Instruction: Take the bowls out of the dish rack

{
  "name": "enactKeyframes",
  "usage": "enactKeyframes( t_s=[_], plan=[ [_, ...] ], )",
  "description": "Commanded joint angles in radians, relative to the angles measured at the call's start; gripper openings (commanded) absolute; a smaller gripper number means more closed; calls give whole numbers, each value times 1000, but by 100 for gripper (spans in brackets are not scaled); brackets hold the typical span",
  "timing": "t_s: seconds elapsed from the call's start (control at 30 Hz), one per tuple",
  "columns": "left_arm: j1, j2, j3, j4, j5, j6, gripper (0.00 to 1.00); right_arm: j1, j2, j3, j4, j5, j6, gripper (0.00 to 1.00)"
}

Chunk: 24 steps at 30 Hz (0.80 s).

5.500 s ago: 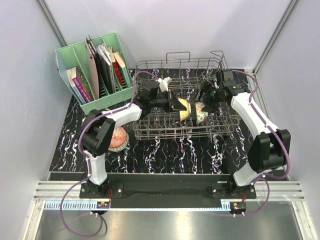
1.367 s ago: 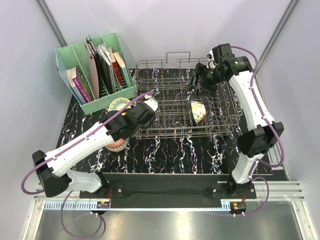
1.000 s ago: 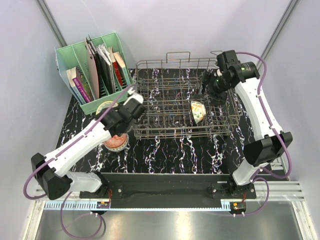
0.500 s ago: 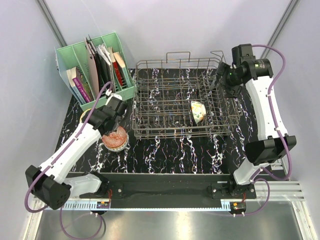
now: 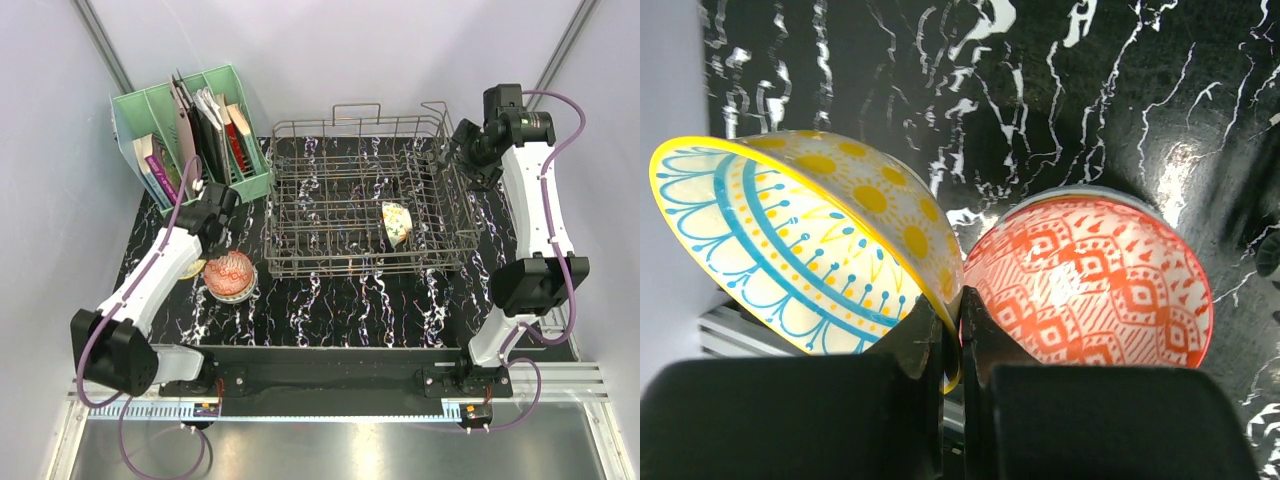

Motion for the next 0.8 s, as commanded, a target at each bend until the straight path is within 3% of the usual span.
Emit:
enactKeyframes(
  t_s=[0.0,0.43,0.77],
  plan=[
    [39,26,6,58,43,-37,0,-14,-3,-14,37,55,17,86],
    [96,69,-57,101,90,-40,0,-51,-54,84,27,106,20,85],
    [139,89,-78,124,116,-40,0,-52,-8,-63,43,86,-5,86]
  ],
)
